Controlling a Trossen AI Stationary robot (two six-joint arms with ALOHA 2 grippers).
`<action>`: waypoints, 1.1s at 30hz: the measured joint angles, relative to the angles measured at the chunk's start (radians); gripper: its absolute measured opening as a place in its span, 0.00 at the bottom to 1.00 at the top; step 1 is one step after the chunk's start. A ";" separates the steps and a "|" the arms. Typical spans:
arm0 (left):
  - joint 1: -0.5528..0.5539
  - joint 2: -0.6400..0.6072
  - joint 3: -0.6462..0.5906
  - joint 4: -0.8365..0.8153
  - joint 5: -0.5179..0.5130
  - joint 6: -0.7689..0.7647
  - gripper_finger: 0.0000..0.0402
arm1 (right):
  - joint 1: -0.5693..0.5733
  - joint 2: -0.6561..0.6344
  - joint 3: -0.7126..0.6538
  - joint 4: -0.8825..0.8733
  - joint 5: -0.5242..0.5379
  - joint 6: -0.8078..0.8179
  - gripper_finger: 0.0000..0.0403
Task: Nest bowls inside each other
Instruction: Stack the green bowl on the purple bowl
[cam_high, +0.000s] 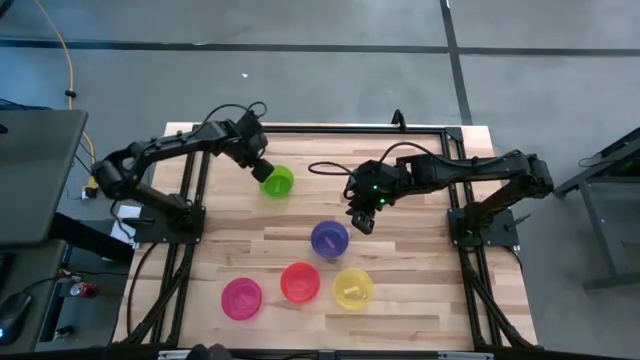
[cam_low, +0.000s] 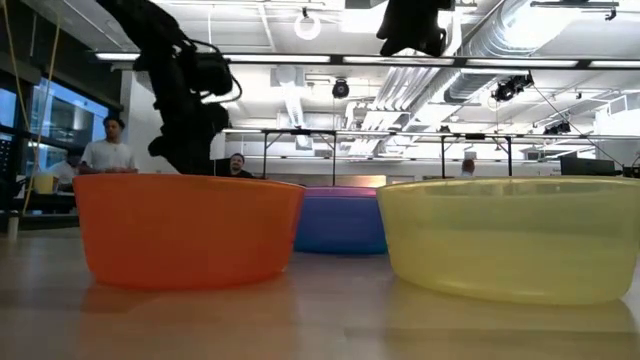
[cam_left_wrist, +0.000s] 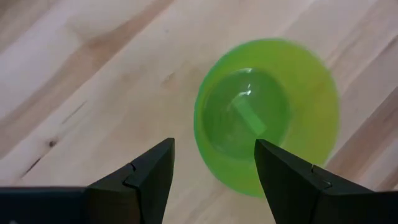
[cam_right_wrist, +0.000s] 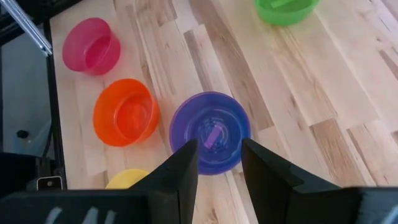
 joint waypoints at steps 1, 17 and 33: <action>0.000 0.017 0.006 -0.005 0.001 0.007 0.53 | 0.000 0.000 0.000 0.001 0.000 0.001 0.28; 0.018 0.131 0.022 -0.014 0.040 0.055 0.53 | 0.001 0.000 0.000 0.009 -0.011 0.040 0.28; 0.040 0.131 0.022 0.001 0.056 0.055 0.41 | 0.001 0.001 0.000 0.030 -0.011 0.042 0.28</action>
